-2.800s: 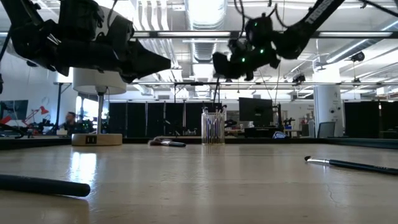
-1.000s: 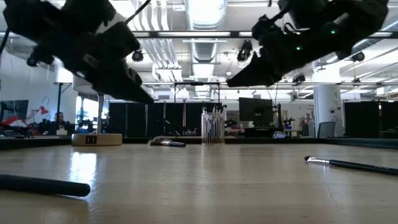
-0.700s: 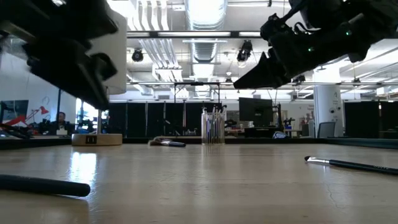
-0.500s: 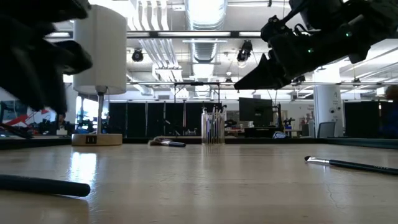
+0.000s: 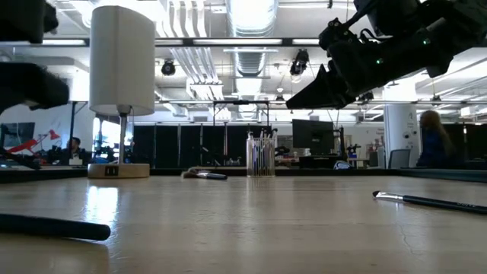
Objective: Put items in baskets/containers
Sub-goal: Put the powder brush into the gold container
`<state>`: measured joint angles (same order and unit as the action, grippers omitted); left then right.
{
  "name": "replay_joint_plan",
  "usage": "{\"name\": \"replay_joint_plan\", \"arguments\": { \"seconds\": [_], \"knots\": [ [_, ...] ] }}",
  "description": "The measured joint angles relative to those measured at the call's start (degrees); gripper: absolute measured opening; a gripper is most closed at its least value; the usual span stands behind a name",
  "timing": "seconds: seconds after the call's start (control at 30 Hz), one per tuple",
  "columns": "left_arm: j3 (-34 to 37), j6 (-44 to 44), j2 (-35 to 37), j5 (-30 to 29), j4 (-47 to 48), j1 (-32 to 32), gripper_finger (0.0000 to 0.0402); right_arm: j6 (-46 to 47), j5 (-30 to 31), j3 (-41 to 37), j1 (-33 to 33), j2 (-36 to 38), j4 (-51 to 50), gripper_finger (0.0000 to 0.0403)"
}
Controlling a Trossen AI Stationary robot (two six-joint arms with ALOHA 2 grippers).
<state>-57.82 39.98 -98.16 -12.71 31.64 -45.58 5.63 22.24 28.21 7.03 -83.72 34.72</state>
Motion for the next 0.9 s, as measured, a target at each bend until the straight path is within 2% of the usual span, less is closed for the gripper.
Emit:
{"name": "replay_joint_plan", "arguments": {
  "seconds": [0.2,0.43,0.63,0.9],
  "knots": [
    [-0.1,1.5,-1.5,4.3,0.1,1.0,0.0131,0.0,0.0,0.0,0.0,0.0,0.1,0.0013],
    [-0.2,2.2,-1.9,5.0,0.0,2.4,0.0120,0.0,-0.2,0.0,0.0,0.0,0.1,0.0013],
    [-0.1,2.4,-2.0,4.9,-0.4,3.0,0.0081,0.0,-0.2,-0.1,0.0,0.0,0.1,0.0013],
    [-0.1,2.1,-4.1,2.5,-2.0,3.1,0.0008,0.0,-0.2,-0.2,0.0,0.0,0.1,0.0013]
  ]
}}
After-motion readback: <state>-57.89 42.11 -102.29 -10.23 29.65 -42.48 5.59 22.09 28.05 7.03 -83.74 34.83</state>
